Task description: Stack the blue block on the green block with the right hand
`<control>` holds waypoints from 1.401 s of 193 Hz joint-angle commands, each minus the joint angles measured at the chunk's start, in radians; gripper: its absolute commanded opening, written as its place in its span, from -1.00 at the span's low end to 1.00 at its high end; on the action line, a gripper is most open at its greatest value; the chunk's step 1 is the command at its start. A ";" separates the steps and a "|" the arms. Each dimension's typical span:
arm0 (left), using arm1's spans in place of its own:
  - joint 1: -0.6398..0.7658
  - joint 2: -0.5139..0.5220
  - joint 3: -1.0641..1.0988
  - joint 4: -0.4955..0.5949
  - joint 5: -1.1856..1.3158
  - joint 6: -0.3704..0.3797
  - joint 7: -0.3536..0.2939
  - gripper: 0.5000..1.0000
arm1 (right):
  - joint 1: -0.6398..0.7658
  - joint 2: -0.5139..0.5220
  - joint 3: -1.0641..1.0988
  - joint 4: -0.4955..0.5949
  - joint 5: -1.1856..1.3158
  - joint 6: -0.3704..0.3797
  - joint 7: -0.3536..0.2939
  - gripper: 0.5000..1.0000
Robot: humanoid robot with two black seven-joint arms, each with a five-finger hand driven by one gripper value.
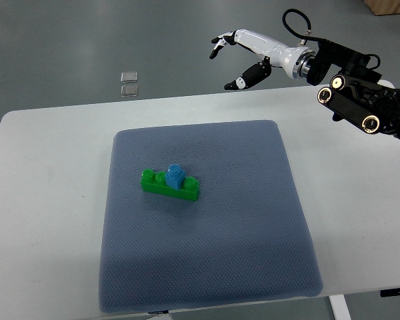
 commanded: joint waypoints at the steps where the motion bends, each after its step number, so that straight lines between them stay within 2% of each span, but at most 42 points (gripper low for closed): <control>1: 0.000 0.000 0.000 0.000 0.000 0.000 0.001 1.00 | -0.023 0.000 0.001 -0.032 0.190 0.001 -0.004 0.65; 70: 0.001 0.000 0.000 0.000 0.000 0.000 -0.001 1.00 | -0.114 0.015 0.001 -0.131 0.851 0.001 -0.006 0.65; 101: 0.000 0.000 0.000 0.000 0.000 0.000 0.001 1.00 | -0.152 0.026 0.001 -0.134 1.034 0.004 -0.010 0.65; 120: 0.000 0.000 0.000 0.000 0.000 0.000 -0.001 1.00 | -0.167 0.037 0.005 -0.134 1.141 0.032 -0.010 0.65; 135: 0.000 0.000 0.000 0.000 0.000 0.000 0.001 1.00 | -0.184 0.046 0.026 -0.134 1.253 0.104 -0.010 0.65; 146: 0.001 0.000 0.000 0.000 0.000 0.000 0.001 1.00 | -0.199 0.051 0.046 -0.134 1.282 0.147 -0.010 0.65; 165: 0.000 0.000 0.000 0.000 0.000 0.000 0.001 1.00 | -0.210 0.063 0.081 -0.135 1.292 0.176 -0.009 0.65; 213: 0.000 0.000 0.000 0.000 0.000 0.000 0.001 1.00 | -0.265 0.113 0.201 -0.135 1.299 0.179 -0.009 0.65; 271: 0.000 0.000 0.000 0.000 0.000 0.000 0.001 1.00 | -0.282 0.124 0.199 -0.137 1.281 0.165 0.005 0.65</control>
